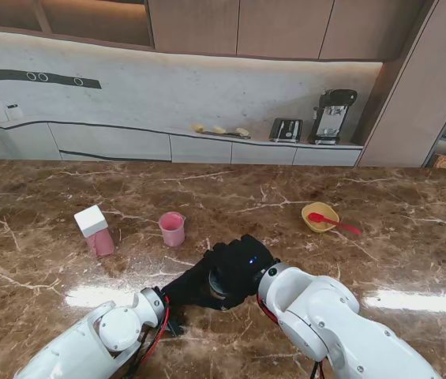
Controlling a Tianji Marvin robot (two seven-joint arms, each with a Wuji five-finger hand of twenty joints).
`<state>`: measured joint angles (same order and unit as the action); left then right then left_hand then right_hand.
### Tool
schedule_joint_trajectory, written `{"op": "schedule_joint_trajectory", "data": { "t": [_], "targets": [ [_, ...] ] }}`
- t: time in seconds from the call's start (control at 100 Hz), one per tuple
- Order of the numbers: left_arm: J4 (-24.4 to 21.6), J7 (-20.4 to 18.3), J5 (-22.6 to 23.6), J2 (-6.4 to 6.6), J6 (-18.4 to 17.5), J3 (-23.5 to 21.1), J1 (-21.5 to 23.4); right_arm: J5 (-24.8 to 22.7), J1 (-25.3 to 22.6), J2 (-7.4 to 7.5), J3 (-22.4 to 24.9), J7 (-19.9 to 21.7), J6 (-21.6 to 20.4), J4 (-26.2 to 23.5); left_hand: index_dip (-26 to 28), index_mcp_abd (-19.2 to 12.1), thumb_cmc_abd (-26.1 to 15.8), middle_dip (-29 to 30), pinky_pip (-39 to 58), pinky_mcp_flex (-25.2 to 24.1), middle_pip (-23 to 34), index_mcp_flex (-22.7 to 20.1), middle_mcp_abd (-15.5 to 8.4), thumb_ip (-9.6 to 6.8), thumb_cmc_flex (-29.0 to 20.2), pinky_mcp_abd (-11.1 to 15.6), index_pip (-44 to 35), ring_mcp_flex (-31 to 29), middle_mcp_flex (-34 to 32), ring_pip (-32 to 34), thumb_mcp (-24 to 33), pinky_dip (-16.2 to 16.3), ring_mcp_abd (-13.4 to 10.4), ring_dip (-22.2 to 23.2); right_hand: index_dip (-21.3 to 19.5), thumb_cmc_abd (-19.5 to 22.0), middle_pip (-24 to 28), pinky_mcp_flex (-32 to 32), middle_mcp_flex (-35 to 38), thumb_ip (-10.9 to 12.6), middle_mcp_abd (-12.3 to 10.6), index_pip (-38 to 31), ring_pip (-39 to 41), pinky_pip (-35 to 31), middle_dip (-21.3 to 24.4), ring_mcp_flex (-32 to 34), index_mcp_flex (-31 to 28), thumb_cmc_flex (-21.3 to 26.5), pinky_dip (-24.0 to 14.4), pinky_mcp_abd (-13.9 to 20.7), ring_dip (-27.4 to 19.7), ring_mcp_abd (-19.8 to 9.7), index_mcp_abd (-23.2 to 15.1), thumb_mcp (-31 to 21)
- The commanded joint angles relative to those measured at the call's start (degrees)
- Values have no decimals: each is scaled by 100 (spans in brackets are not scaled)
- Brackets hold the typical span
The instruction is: Measure grain into the airtight container
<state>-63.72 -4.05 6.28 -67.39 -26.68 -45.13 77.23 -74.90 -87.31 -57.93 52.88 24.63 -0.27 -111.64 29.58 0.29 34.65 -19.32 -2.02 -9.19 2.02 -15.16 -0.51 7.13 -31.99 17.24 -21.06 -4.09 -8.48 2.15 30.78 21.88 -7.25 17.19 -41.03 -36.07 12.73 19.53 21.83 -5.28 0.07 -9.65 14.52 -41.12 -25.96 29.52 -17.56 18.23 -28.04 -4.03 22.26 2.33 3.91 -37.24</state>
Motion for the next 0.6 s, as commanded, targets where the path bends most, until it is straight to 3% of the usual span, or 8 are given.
{"op": "schedule_joint_trajectory", "data": {
  "t": [0.0, 0.27, 0.53, 0.55, 0.59],
  "targets": [
    [393, -86, 73, 34, 159, 108, 218, 40, 49, -4, -39, 40, 21, 93, 2, -219, -799, 15, 640, 561, -49, -571, -4, -404, -194, -2380, -463, 204, 174, -52, 424, 75, 1028, 28, 59, -40, 120, 125, 132, 158, 38, -114, 153, -113, -33, 185, -134, 323, -182, 76, 190, -158, 136, 179],
    [385, -96, 59, 35, 160, 110, 219, 33, 242, 19, -251, 96, -10, 296, 3, -215, -800, 15, 636, 563, -50, -568, -7, -403, -204, -2376, -466, 203, 174, -55, 412, 73, 1023, 24, 44, -91, 469, 663, 567, 108, -67, -481, 833, -594, -280, 662, -540, 738, -339, 163, 663, -395, -59, 338],
    [394, -60, 97, 32, 150, 108, 220, 5, 231, 16, -298, -230, -21, 474, 4, -213, -802, 13, 636, 563, -49, -574, 3, -406, -213, -2379, -471, 205, 177, -52, 409, 73, 1033, 28, -30, -207, 695, 1100, 1049, 46, -205, -763, 1157, -975, -425, 1089, -959, 1376, -337, 215, 831, -470, -332, 271],
    [393, -60, 97, 33, 151, 106, 221, 10, 218, 14, -294, -284, -20, 488, 4, -215, -803, 12, 636, 563, -48, -573, -3, -406, -213, -2379, -471, 204, 175, -51, 409, 74, 1028, 28, -60, -292, 730, 1118, 1099, -10, -222, -847, 1197, -1066, -479, 1124, -992, 1345, -262, 218, 864, -478, -367, -93],
    [391, -59, 97, 32, 153, 104, 223, 23, 189, 10, -281, -393, -20, 509, 4, -219, -799, 12, 636, 562, -48, -569, -2, -405, -207, -2382, -470, 205, 174, -51, 408, 74, 1030, 28, -88, -725, 788, 1173, 1184, -183, -253, -939, 1244, -1198, -553, 1191, -1054, 1083, -141, 222, 900, -498, -427, -1342]
  ]
}}
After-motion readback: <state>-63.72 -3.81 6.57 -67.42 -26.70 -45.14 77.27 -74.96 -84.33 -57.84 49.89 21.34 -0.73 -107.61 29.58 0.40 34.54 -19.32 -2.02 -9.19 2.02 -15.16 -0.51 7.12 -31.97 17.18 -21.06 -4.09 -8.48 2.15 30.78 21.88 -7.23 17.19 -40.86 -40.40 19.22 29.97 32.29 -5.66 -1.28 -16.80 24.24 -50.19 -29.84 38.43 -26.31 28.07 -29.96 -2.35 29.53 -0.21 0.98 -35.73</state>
